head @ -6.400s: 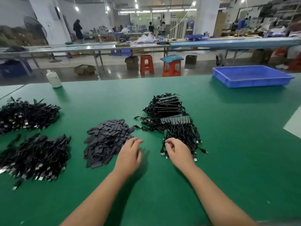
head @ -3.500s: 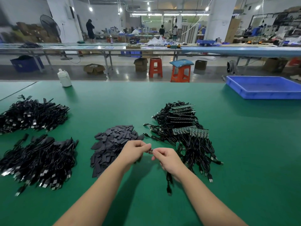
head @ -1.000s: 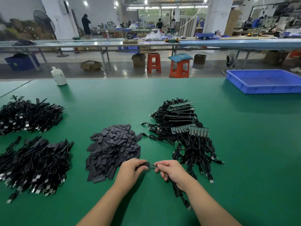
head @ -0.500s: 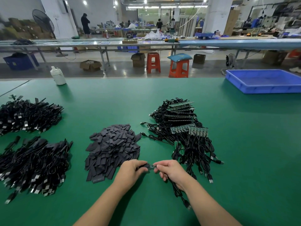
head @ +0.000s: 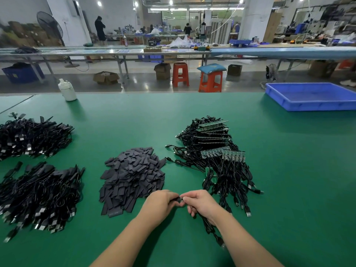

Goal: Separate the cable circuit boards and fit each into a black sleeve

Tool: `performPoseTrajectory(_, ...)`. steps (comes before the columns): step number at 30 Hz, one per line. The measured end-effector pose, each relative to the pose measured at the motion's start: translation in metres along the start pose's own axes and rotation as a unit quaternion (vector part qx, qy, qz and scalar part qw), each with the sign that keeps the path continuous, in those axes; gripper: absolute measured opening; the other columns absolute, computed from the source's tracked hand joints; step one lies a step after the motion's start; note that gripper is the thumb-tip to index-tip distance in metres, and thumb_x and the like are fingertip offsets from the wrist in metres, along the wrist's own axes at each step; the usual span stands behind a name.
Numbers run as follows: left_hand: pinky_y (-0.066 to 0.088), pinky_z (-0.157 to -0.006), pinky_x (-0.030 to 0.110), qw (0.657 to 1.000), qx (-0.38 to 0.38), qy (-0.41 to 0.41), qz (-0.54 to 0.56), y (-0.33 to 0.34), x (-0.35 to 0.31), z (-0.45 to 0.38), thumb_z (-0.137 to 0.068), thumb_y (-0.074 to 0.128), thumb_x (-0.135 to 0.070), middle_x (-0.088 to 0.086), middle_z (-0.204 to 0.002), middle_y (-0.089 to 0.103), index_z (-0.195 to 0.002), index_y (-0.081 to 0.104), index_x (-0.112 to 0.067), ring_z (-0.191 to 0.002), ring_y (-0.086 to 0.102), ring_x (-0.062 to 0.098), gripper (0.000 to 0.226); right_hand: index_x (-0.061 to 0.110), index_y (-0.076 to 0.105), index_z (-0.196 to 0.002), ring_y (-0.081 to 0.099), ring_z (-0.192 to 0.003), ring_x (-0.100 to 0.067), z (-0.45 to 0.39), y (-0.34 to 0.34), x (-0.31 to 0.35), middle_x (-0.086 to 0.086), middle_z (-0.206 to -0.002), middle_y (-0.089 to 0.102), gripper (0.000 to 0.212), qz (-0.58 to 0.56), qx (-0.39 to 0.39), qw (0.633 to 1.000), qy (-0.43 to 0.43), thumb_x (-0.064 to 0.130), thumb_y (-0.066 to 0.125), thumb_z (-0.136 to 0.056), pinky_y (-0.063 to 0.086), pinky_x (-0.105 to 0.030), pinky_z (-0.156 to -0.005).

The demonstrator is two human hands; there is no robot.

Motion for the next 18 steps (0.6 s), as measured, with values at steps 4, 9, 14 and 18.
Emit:
performPoseTrajectory(4, 0.044, -0.076, 0.024, 0.999, -0.015, -0.016, 0.031, 0.002, -0.003, 0.0, -0.093, 0.062, -0.03, -0.005, -0.093, 0.071, -0.103, 0.074, -0.027, -0.086, 0.063, 0.015, 0.016, 0.005, 0.064, -0.114, 0.058, -0.056, -0.011, 0.0, 0.001, 0.001, -0.015, -0.096, 0.073, 0.018, 0.012, 0.006, 1.0, 0.0, 0.003, 0.056, -0.098, 0.052, -0.024, -0.054)
performPoseTrajectory(9, 0.045, -0.079, 0.023, 0.998, -0.026, -0.024, 0.053, 0.004, -0.002, 0.004, -0.093, 0.064, -0.027, -0.004, -0.094, 0.073, -0.103, 0.075, -0.022, -0.087, 0.065, 0.015, 0.016, 0.008, 0.062, -0.11, 0.061, -0.056, -0.013, -0.001, 0.005, 0.001, -0.012, -0.094, 0.073, 0.014, 0.036, 0.017, 0.999, 0.006, 0.005, 0.054, -0.1, 0.053, -0.024, -0.053)
performPoseTrajectory(14, 0.047, -0.084, 0.026, 0.998, 0.007, -0.041, 0.044, 0.007, -0.007, 0.003, -0.094, 0.061, -0.024, -0.001, -0.1, 0.072, -0.11, 0.073, -0.022, -0.095, 0.065, 0.018, 0.02, -0.001, 0.057, -0.124, 0.068, -0.063, -0.014, -0.002, 0.01, 0.0, -0.007, -0.092, 0.071, 0.025, 0.061, 0.021, 0.998, 0.012, 0.005, 0.051, -0.101, 0.054, -0.022, -0.053)
performPoseTrajectory(18, 0.043, -0.089, 0.03, 0.998, 0.047, -0.032, -0.007, 0.008, -0.014, -0.002, -0.096, 0.056, -0.028, 0.005, -0.108, 0.068, -0.126, 0.065, -0.027, -0.103, 0.062, 0.023, 0.031, 0.006, 0.055, -0.131, 0.069, -0.066, -0.012, 0.001, 0.012, 0.002, -0.011, -0.102, 0.069, 0.031, 0.06, 0.042, 0.997, 0.004, 0.002, 0.044, -0.102, 0.054, -0.02, -0.054)
Point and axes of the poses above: each hand's wrist, its own z-axis away from the middle knuckle, its own y-axis out of the palm, x = y × z, the point moved 1 cm from there along -z, towards the middle knuckle
